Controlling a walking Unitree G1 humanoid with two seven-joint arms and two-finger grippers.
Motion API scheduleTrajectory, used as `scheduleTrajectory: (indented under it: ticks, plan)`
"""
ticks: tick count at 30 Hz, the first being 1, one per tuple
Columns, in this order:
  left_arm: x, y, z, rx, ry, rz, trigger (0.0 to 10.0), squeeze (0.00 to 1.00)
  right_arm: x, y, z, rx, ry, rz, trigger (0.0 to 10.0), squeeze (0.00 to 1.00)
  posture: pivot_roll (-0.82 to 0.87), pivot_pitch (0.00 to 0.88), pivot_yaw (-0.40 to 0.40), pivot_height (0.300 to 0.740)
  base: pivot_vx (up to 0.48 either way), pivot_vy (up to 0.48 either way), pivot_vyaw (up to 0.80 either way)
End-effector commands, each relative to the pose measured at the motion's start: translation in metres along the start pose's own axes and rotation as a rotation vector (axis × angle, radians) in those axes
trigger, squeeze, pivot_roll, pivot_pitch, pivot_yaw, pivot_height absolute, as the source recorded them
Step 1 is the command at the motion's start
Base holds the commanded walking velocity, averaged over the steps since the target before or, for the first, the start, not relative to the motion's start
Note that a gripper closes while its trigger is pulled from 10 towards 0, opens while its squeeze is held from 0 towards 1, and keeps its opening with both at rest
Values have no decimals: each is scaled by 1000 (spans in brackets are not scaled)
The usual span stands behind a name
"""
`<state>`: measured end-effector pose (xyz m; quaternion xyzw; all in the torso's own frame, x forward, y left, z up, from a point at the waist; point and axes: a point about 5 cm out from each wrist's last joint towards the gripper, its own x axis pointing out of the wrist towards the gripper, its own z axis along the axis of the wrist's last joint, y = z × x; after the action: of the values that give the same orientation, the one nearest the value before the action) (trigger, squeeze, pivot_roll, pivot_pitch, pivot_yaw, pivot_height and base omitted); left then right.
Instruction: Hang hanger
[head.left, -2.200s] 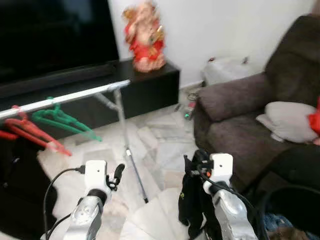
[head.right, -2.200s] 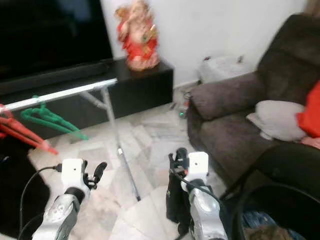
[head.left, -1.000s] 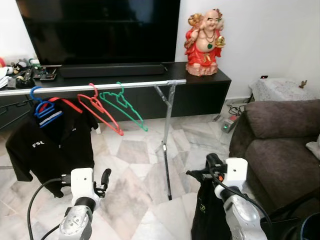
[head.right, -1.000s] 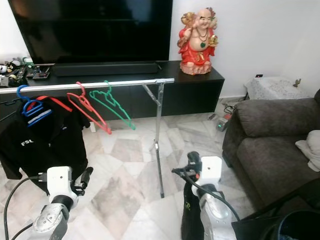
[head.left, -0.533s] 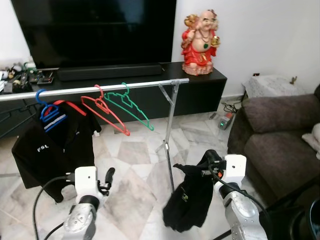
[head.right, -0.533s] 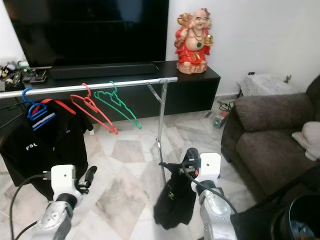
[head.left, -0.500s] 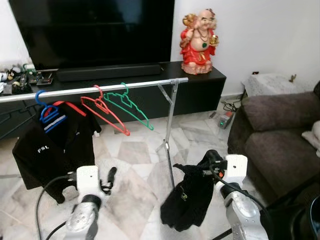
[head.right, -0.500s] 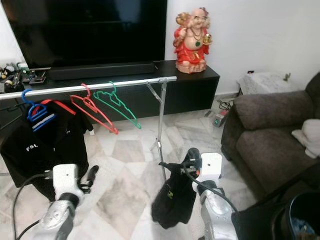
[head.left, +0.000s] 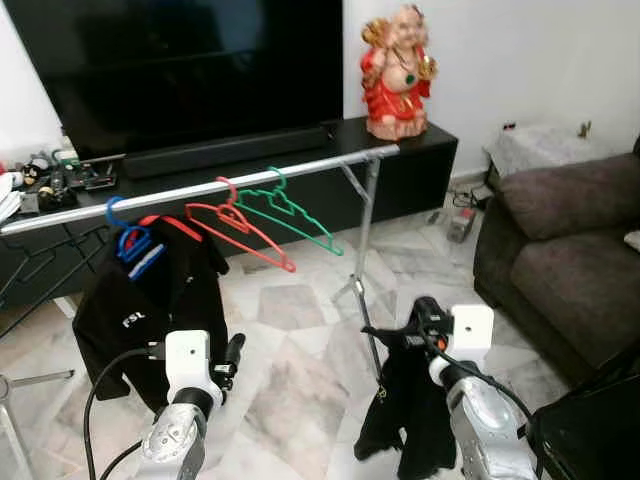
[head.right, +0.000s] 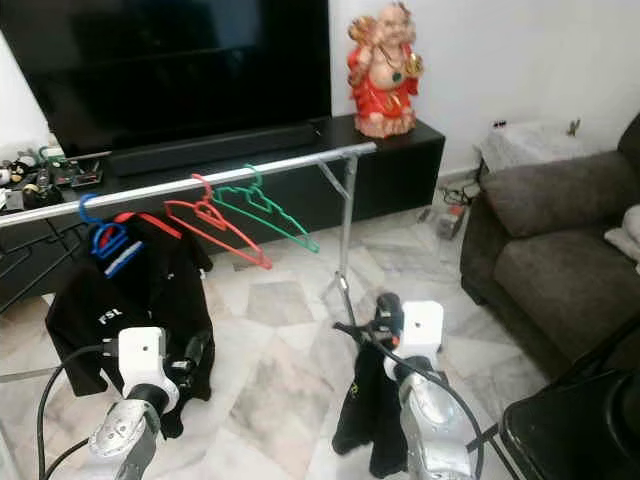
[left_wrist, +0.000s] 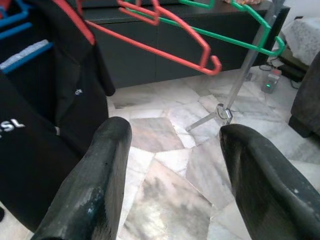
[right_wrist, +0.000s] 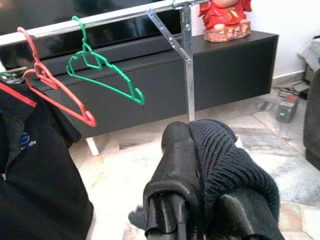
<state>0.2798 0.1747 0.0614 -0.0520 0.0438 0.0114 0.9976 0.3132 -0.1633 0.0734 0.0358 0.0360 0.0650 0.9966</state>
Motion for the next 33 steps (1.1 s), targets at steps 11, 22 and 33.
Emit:
scheduleTrajectory:
  ticks: [11,22,33]
  plan:
    - [2,8,4,2,-5,17,10000,0,8,12,11,-11,-49,38,10000,0,-5,0,47,740,0,380,0]
    - [-1,8,2,19,4,2,10000,0,9,14,9,-7,-45,33,10000,0,2,11,46,740,0,0,0]
    - [-1,8,3,6,-2,-2,10000,0,10,13,9,-7,-44,19,10000,0,6,16,47,740,0,0,0]
